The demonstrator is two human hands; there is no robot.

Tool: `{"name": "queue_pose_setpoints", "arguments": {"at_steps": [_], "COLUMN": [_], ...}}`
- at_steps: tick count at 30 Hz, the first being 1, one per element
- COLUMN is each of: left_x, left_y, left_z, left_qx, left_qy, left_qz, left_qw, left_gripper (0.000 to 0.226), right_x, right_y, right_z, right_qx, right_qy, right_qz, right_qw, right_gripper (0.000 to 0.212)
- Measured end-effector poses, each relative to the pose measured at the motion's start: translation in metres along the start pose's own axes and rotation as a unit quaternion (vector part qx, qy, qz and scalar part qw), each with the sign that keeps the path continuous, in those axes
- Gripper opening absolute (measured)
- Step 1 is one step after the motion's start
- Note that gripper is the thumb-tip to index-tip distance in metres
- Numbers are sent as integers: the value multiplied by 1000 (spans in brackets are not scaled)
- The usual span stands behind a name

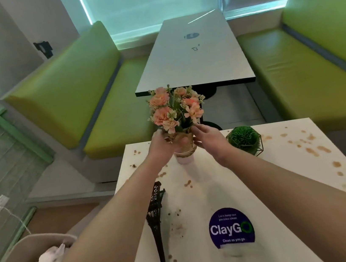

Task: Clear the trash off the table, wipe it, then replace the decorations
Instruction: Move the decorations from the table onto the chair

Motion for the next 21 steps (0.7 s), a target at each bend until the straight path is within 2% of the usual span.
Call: {"name": "queue_pose_setpoints", "arguments": {"at_steps": [5,10,17,19,21], "left_x": [33,57,96,118,110], "left_y": [-40,-62,-69,-79,-74], "left_z": [8,3,-10,-16,-14], "left_qx": [-9,-12,-27,-26,-19], "left_qy": [-28,-62,-116,-94,-56], "left_qz": [-21,-8,26,34,38], "left_qw": [999,998,993,995,998], "left_gripper": [37,43,62,78,82], "right_x": [-9,-29,-68,-76,-82], "right_y": [-36,-58,-74,-75,-76], "right_z": [-18,-22,-27,-28,-30], "right_qx": [-27,-79,-166,-185,-192], "right_qy": [17,66,215,189,146], "right_qz": [-8,-11,-35,-40,-37], "right_qw": [999,995,962,963,970], "right_gripper": [39,36,35,35,31]}}
Point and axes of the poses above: each hand's wrist, its own y-axis away from the middle knuckle, its own z-axis out of the back of the hand, x = y × z, the point moved 1 cm from there along -y, towards the middle knuckle, and after that the axes turned 3 degrees about y, right-handed, at the moved point
